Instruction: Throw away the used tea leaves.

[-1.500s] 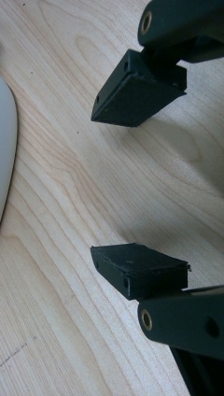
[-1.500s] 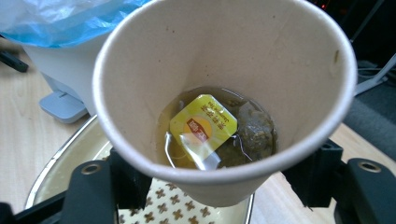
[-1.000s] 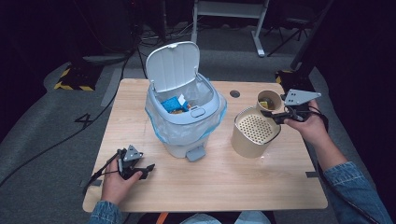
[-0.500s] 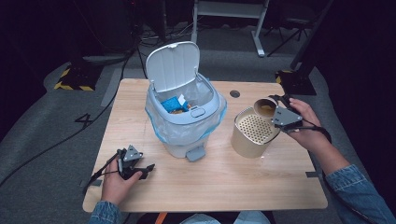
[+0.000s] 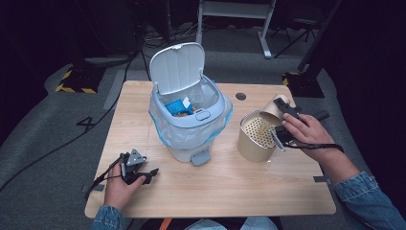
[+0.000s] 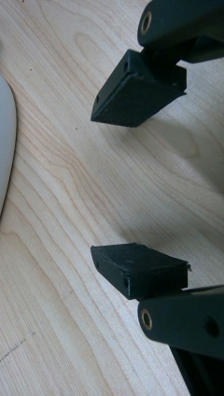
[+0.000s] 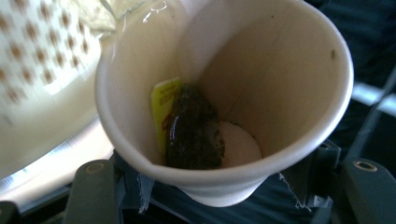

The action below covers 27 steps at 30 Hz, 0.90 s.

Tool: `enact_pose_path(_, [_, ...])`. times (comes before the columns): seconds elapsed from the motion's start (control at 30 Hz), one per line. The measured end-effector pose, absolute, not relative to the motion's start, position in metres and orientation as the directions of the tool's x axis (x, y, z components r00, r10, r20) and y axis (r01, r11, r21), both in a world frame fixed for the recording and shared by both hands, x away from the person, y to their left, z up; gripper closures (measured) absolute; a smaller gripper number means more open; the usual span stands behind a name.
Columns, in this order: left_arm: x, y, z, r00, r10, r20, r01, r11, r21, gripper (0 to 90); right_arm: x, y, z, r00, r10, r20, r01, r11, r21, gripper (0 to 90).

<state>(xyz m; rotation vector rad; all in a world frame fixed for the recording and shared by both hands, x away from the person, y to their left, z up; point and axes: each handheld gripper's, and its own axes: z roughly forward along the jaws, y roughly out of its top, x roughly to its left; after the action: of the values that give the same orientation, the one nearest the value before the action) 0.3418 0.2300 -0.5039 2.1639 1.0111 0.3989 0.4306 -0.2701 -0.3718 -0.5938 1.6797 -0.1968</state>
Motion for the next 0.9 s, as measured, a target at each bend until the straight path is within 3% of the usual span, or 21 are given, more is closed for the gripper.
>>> enact_pose_path(0.07, [0.342, 0.23, -0.504, 0.647, 0.762, -0.017, 0.545, -0.446, 0.71, 31.0, 0.429, -0.268, -0.375, -0.022, -0.567, -0.823, -0.247, 0.801, -0.545, 35.9])
enact_pose_path(0.1, [0.342, 0.23, -0.504, 0.647, 0.762, -0.017, 0.545, -0.446, 0.71, 31.0, 0.429, -0.268, -0.375, -0.022, -0.567, -0.823, -0.247, 0.801, -0.545, 35.9])
enact_pose_path(0.13, [0.342, 0.23, -0.504, 0.647, 0.762, -0.017, 0.545, -0.446, 0.71, 31.0, 0.427, -0.268, -0.379, 0.048, -0.644, -0.763, -0.216, 0.74, -0.637, 35.9])
enact_pose_path(0.17, [0.342, 0.23, -0.504, 0.647, 0.762, -0.017, 0.545, -0.447, 0.71, 30.9, 0.425, -0.267, -0.38, 0.078, -0.672, -0.736, -0.193, 0.715, -0.673, 35.9])
enact_pose_path(0.27, [0.342, 0.23, -0.504, 0.647, 0.762, -0.017, 0.545, -0.447, 0.71, 31.0, 0.422, -0.267, -0.382, 0.147, -0.711, -0.688, -0.159, 0.669, -0.726, 35.9])
enact_pose_path(0.43, [0.342, 0.23, -0.504, 0.647, 0.762, -0.017, 0.545, -0.447, 0.71, 31.0, 0.413, -0.265, -0.381, 0.25, -0.741, -0.623, -0.087, 0.624, -0.777, 35.9])
enact_pose_path(0.6, [0.342, 0.23, -0.504, 0.647, 0.762, -0.019, 0.546, -0.445, 0.71, 31.0, 0.409, -0.264, -0.382, 0.294, -0.775, -0.559, -0.062, 0.569, -0.82, 35.9])
enact_pose_path(0.9, [0.342, 0.23, -0.504, 0.647, 0.763, -0.019, 0.546, -0.445, 0.71, 31.0, 0.409, -0.267, -0.38, 0.284, -0.784, -0.552, -0.056, 0.561, -0.826, 35.9])
